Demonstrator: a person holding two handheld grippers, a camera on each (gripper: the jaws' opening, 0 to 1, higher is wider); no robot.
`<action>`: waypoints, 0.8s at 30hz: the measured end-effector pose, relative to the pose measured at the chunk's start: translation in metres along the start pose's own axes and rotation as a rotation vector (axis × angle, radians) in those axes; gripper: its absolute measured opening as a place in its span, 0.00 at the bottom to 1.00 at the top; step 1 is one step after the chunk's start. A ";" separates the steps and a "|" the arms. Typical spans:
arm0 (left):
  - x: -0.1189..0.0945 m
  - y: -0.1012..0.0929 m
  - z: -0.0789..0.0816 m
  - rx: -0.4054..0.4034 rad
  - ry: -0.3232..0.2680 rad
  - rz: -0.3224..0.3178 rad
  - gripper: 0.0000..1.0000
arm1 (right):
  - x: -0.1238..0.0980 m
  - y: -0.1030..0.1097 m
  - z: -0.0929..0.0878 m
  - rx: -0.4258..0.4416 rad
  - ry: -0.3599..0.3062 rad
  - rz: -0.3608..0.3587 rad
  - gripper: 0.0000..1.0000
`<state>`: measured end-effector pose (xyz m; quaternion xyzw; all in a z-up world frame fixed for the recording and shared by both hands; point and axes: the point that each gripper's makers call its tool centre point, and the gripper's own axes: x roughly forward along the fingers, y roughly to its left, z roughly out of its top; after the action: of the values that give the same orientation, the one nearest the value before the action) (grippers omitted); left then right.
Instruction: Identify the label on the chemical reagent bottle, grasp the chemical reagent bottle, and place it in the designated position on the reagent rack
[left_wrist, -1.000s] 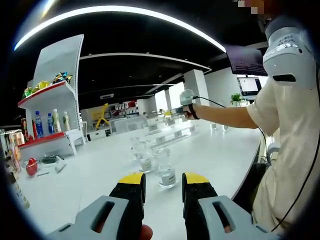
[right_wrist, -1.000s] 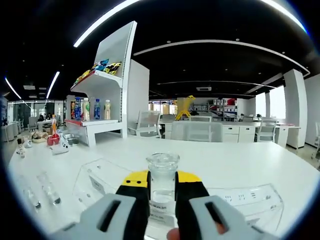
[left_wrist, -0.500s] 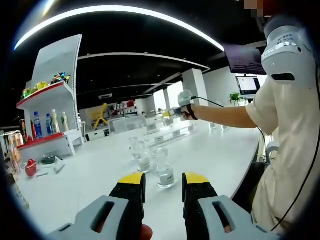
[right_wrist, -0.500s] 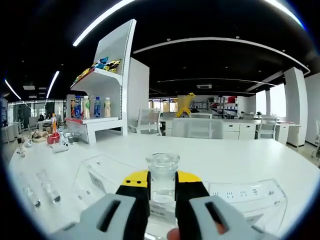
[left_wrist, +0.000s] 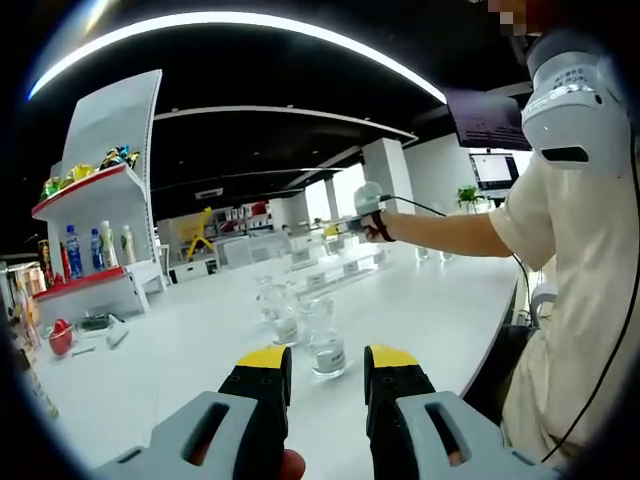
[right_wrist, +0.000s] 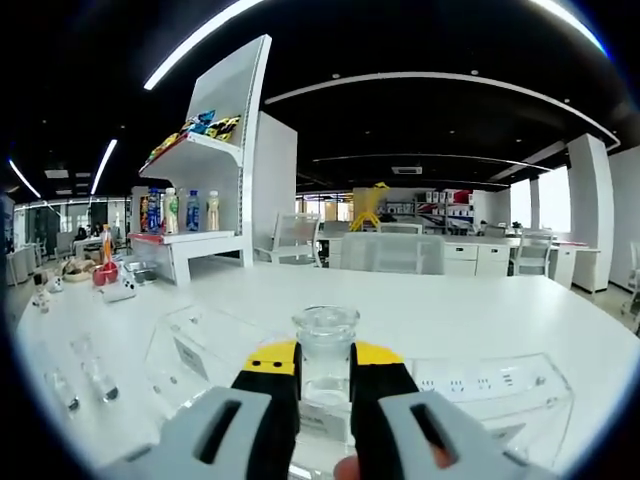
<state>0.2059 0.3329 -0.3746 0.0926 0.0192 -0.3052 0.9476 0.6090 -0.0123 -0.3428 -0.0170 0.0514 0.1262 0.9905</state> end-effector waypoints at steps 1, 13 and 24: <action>0.000 0.000 0.000 0.000 0.000 0.001 0.29 | 0.000 0.000 0.000 0.002 0.001 0.000 0.18; -0.001 0.000 0.001 0.002 -0.004 0.001 0.29 | 0.000 0.002 -0.004 0.004 0.008 0.002 0.18; 0.000 0.001 0.000 0.001 -0.003 -0.001 0.29 | 0.000 0.002 -0.004 -0.022 0.014 0.011 0.19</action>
<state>0.2060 0.3335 -0.3745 0.0928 0.0175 -0.3059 0.9474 0.6081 -0.0109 -0.3471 -0.0285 0.0572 0.1320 0.9892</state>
